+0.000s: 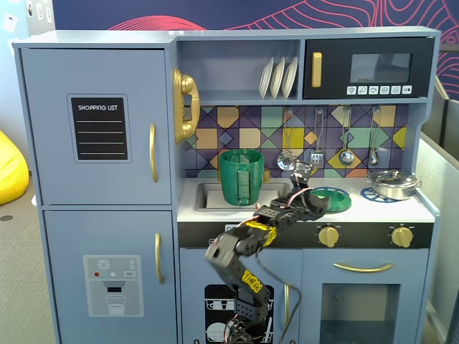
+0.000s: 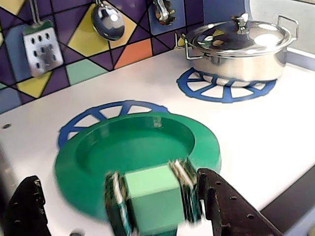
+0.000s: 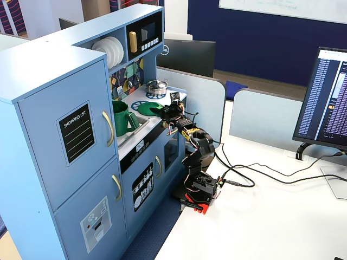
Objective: Take off the lid from the green recipient and place it on the counter
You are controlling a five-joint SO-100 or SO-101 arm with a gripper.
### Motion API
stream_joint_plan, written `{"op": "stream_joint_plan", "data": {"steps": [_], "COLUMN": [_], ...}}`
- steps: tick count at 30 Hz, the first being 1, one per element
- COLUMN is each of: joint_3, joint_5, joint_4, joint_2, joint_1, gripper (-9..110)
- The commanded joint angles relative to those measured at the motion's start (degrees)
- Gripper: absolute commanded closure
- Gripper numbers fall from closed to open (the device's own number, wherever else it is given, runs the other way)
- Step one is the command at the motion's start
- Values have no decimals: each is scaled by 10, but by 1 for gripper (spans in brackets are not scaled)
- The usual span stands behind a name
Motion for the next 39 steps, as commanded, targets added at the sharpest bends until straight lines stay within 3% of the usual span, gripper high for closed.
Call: {"op": "stream_joint_plan", "data": {"steps": [1, 6, 11, 14, 19, 28, 36, 39], "joint_3": [-2, -9, -11, 5, 102, 362, 429, 429], "joint_5": [10, 0, -74, -86, -70, -28, 30, 50], "joint_4": [127, 349, 588, 675, 698, 567, 571, 630], "joint_2": [150, 275, 349, 367, 412, 476, 485, 499], "joint_1": [-30, -83, -168, -204, -259, -331, -374, -381], "gripper": [66, 67, 68, 71, 76, 85, 88, 90]}}
